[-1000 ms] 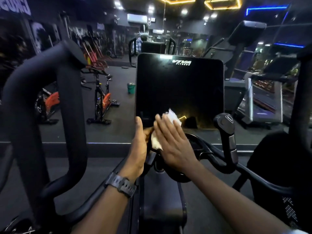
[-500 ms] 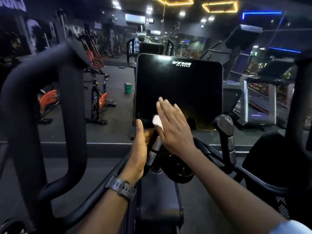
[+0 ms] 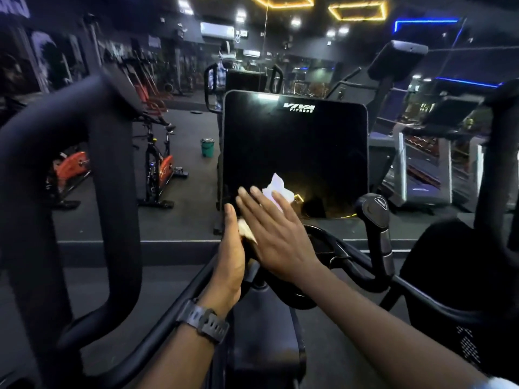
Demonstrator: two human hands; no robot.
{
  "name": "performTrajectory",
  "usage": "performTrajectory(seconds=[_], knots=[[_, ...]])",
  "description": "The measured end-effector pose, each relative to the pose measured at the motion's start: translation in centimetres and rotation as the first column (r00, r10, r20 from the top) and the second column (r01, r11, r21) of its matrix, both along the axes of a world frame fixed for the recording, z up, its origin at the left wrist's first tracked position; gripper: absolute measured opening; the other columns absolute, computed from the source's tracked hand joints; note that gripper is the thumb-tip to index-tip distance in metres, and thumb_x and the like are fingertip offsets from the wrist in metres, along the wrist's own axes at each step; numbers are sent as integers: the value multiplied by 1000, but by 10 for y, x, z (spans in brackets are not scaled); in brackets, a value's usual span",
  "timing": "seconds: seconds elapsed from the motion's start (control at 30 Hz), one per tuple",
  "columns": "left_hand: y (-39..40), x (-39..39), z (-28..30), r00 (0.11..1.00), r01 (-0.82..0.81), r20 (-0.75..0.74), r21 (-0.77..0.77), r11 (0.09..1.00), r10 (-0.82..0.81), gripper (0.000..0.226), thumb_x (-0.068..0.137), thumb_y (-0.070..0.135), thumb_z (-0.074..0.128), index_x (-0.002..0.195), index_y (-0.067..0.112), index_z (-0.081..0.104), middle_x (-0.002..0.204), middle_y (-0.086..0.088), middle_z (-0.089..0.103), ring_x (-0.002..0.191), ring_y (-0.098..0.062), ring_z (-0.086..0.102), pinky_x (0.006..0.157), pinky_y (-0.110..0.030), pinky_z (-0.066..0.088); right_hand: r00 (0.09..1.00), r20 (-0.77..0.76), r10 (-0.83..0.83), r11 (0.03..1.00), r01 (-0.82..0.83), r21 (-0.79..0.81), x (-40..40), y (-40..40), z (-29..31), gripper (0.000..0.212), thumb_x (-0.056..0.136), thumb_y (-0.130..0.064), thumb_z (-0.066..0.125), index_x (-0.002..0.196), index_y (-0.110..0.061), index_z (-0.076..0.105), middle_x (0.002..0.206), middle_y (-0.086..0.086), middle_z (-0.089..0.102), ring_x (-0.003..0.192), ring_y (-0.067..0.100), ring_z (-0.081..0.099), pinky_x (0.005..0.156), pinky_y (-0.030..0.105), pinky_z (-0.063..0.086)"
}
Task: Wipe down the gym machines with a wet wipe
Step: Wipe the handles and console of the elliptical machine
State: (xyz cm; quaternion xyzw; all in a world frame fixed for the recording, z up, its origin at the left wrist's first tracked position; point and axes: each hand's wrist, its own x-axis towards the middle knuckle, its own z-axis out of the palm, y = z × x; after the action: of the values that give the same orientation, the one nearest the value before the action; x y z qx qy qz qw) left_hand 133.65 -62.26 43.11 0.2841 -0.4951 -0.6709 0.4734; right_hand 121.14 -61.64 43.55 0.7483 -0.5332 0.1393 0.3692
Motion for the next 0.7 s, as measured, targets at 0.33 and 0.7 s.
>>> performTrajectory(seconds=[0.33,0.7], knots=[[2,1,10,999,26,43,-8,1000,-26,83,95,74,20,133,15,63,126,-6,71,120,-16,66,107,-38,49,993,116,-15,998,21,-51,1,-1,-2,65,98,-35,48,152,-4,29,162,12,21,151,26,16,120,49,19],[2,0,21,994,44,99,-5,999,-43,88,96,73,12,123,12,69,113,-5,76,107,-12,72,89,-27,55,990,139,-34,998,41,-45,-2,2,-7,65,100,-39,40,153,-3,26,162,12,17,151,26,11,120,50,17]])
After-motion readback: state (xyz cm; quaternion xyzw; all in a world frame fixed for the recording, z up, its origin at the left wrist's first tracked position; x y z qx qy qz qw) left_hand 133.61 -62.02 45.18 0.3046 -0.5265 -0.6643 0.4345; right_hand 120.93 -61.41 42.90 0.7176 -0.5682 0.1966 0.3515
